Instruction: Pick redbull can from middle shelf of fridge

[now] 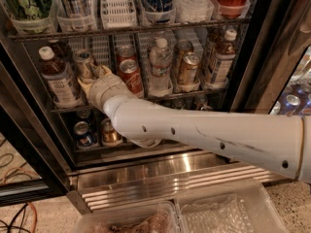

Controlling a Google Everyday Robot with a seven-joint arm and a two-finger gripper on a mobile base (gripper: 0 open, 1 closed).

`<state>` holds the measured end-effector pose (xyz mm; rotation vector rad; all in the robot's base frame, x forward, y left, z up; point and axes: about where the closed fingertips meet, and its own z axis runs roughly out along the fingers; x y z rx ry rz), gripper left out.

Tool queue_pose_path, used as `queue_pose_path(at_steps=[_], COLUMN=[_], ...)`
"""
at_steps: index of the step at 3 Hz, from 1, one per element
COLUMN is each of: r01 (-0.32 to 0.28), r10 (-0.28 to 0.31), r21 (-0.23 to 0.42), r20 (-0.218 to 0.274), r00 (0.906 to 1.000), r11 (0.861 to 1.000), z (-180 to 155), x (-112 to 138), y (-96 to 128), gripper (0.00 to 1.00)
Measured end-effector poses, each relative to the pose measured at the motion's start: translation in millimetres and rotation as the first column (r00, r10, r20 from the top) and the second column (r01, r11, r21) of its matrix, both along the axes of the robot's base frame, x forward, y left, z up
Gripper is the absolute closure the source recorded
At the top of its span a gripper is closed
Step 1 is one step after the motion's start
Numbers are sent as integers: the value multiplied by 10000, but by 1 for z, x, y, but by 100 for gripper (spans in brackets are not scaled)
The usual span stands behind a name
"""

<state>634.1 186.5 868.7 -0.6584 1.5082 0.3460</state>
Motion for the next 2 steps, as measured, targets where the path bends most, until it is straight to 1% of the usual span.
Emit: queue_pose_path(at_steps=[1,2], r01=[108,10], r10=[-106,-2], r21=[-98,-185], r20=[244,471], r00=[9996,9989], r11=[9999,9998], z=[13,31], x=[-16,-43], y=[-10,-17], gripper=[100,100])
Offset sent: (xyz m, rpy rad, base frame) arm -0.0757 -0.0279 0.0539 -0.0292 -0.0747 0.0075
